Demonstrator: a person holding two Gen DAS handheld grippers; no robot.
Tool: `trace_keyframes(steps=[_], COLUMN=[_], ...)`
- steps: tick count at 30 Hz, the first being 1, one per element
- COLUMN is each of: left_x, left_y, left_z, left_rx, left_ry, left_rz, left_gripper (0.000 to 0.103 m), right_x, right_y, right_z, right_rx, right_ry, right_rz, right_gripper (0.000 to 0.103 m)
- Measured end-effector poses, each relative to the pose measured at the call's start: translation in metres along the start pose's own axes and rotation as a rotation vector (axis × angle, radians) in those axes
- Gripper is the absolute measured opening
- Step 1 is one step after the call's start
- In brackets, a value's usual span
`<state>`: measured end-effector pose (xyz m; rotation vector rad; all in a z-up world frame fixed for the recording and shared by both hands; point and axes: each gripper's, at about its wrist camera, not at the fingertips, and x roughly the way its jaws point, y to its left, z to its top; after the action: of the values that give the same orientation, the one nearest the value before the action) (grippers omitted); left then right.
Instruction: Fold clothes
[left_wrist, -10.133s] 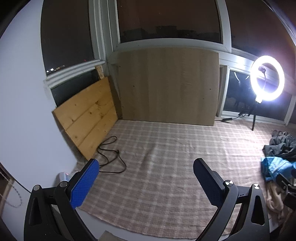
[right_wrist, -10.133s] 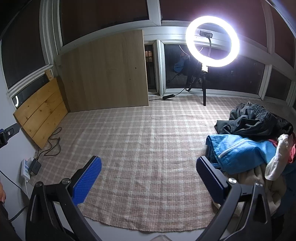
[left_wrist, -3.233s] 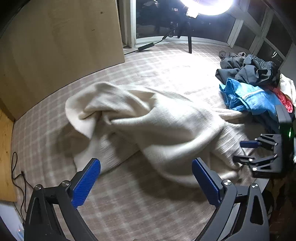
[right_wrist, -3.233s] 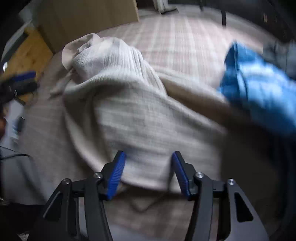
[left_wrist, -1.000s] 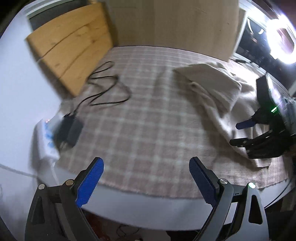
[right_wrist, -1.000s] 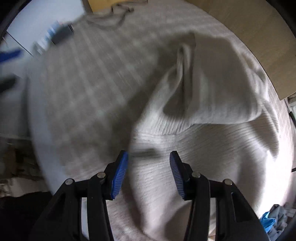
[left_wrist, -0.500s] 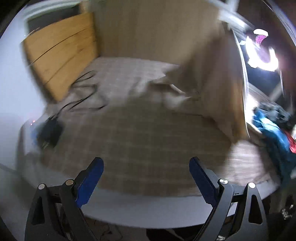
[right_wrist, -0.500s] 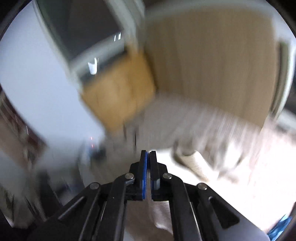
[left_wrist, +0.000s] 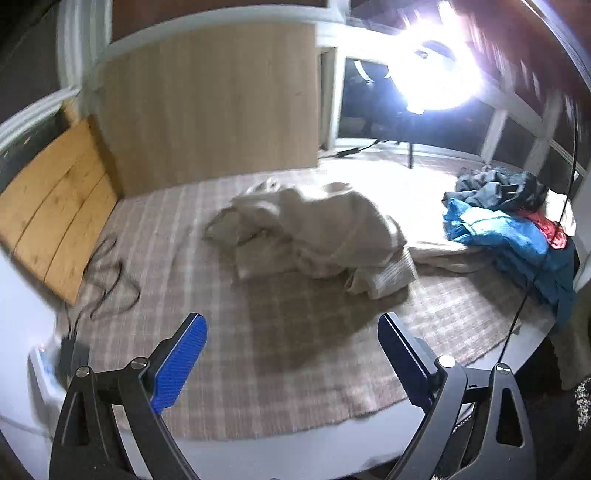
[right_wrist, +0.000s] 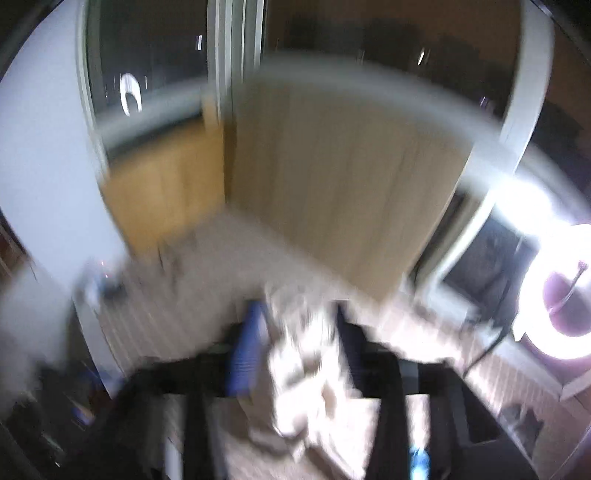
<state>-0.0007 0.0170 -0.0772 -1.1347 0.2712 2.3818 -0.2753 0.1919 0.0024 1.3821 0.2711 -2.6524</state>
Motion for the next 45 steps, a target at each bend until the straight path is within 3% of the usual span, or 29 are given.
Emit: trace_keyframes(steps=[6, 9, 10, 11, 12, 16, 19, 26, 29, 31, 34, 36, 37, 38, 39, 42, 45], left_x=[0.009, 0.011, 0.013, 0.014, 0.015, 0.022, 0.027, 0.012, -0.012, -0.028, -0.051, -0.062, -0.067, -0.071, -0.076, -0.09, -0.115], left_y=[0.023, 0.031, 0.032, 0.032, 0.032, 0.027, 0.018, -0.022, -0.034, -0.031, -0.021, -0.023, -0.025, -0.027, -0.027, -0.012, 0.013], left_z=[-0.036, -0.051, -0.054, -0.057, -0.059, -0.058, -0.045, 0.019, 0.051, 0.072, 0.103, 0.119, 0.126, 0.129, 0.132, 0.129, 0.131], left_rx=[-0.13, -0.201, -0.222, -0.236, -0.246, -0.241, -0.232, -0.125, -0.074, -0.101, -0.231, -0.242, -0.227, -0.204, -0.184, -0.152, -0.126], left_ry=[0.081, 0.1, 0.106, 0.11, 0.114, 0.106, 0.084, -0.069, -0.183, -0.252, -0.359, -0.408, -0.419, -0.416, -0.411, -0.386, -0.384], left_rz=[0.078, 0.092, 0.097, 0.099, 0.102, 0.101, 0.07, -0.012, -0.02, -0.044, -0.242, -0.378, -0.413, -0.403, -0.412, -0.507, -0.467], left_gripper=[0.094, 0.094, 0.094, 0.094, 0.094, 0.094, 0.094, 0.094, 0.094, 0.095, 0.099, 0.097, 0.076, 0.033, 0.018, 0.016, 0.015], right_x=[0.127, 0.17, 0.182, 0.193, 0.19, 0.126, 0.031, -0.173, -0.233, -0.261, -0.299, -0.318, -0.33, -0.339, -0.342, -0.355, -0.365], right_y=[0.027, 0.026, 0.025, 0.022, 0.017, -0.004, -0.014, -0.022, -0.02, -0.019, -0.019, -0.024, -0.031, -0.038, -0.04, -0.06, -0.092], right_z=[-0.107, -0.123, -0.127, -0.128, -0.124, -0.078, -0.019, 0.074, 0.085, 0.085, 0.083, 0.079, 0.075, 0.068, 0.063, 0.043, 0.012], right_rx=[-0.162, -0.122, -0.13, -0.116, -0.067, 0.146, 0.205, 0.228, 0.219, 0.22, 0.222, 0.228, 0.236, 0.25, 0.264, 0.316, 0.394], right_ry=[0.303, 0.391, 0.396, 0.405, 0.39, 0.171, -0.098, -0.513, -0.591, -0.621, -0.659, -0.674, -0.68, -0.684, -0.688, -0.705, -0.709], right_rz=[0.032, 0.008, -0.008, 0.018, 0.095, 0.376, 0.473, 0.448, 0.403, 0.366, 0.307, 0.263, 0.245, 0.224, 0.195, 0.113, 0.093], right_gripper=[0.054, 0.054, 0.037, 0.012, 0.006, 0.005, 0.005, 0.005, 0.005, 0.005, 0.005, 0.005, 0.005, 0.005, 0.005, 0.005, 0.005])
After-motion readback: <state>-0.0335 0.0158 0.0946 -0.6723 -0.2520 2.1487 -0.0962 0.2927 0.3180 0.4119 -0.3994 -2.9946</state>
